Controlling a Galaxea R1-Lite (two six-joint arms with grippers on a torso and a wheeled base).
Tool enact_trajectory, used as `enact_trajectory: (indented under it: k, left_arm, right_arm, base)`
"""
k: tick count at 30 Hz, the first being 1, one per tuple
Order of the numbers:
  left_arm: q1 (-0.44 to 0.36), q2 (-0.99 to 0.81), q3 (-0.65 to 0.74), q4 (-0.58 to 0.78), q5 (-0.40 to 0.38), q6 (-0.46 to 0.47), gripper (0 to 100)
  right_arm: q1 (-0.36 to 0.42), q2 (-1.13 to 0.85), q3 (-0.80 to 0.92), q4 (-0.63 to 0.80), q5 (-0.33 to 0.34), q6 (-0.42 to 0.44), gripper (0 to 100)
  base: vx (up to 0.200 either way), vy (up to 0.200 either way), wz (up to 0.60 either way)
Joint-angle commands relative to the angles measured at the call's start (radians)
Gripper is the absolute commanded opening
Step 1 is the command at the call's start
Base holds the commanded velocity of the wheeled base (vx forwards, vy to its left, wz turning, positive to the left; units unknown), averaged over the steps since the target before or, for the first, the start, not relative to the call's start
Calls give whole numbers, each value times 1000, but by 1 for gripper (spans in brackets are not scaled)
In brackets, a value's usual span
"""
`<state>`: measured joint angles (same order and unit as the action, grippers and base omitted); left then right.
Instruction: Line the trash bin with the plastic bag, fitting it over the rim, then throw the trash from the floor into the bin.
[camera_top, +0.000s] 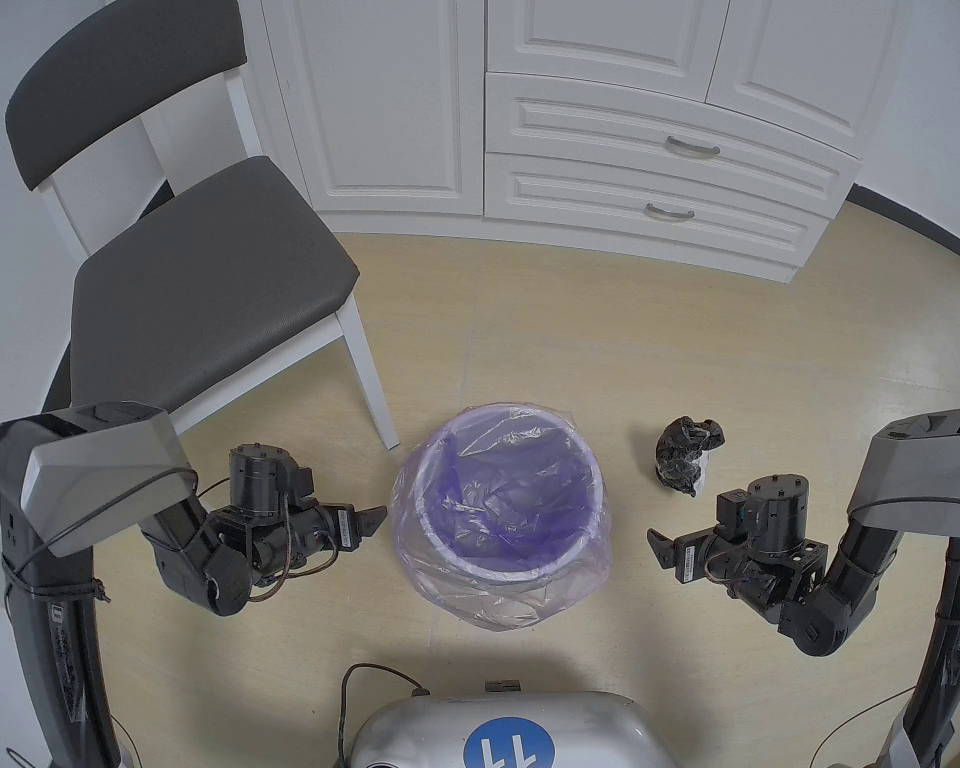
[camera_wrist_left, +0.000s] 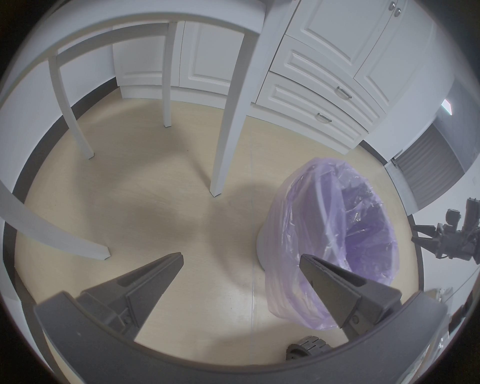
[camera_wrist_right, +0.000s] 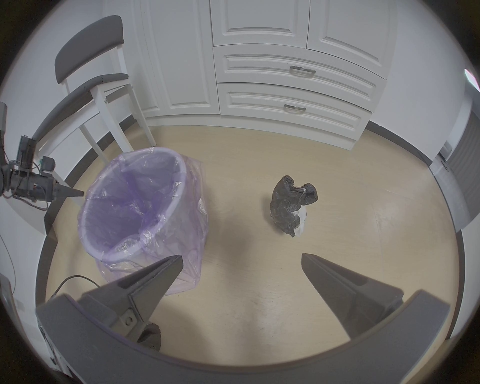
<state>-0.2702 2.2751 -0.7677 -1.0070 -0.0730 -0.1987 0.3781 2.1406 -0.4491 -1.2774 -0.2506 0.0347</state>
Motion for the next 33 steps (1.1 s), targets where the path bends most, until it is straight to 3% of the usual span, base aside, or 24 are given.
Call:
enact_trajectory:
  k: [1, 12, 19, 26, 30, 33]
  left_arm:
    - [-9, 92, -55, -10, -1, -4, 100]
    - [-30, 221, -176, -7, 5, -16, 100]
    - [-50, 334, -314, 7, 107, -14, 100]
    - [-52, 336, -317, 4, 119, -19, 100]
    - [-52, 328, -308, 1, 117, -50, 100]
    - [-53, 327, -305, -2, 117, -62, 100]
  right_arm:
    - [-5, 1, -3, 1, 1, -1, 100]
    - [-4, 13, -5, -2, 1, 1, 100]
    - [5, 42, -8, -11, 1, 1, 100]
    - [31, 64, -26, -13, 2, 13, 100]
    - [87, 102, -65, -39, -4, 97, 100]
    - [91, 148, -89, -56, -7, 110, 100]
  base:
    - [0, 0, 0]
    - [0, 0, 0]
    - [0, 0, 0]
    - [0, 0, 0]
    - [0, 0, 0]
    - [0, 0, 0]
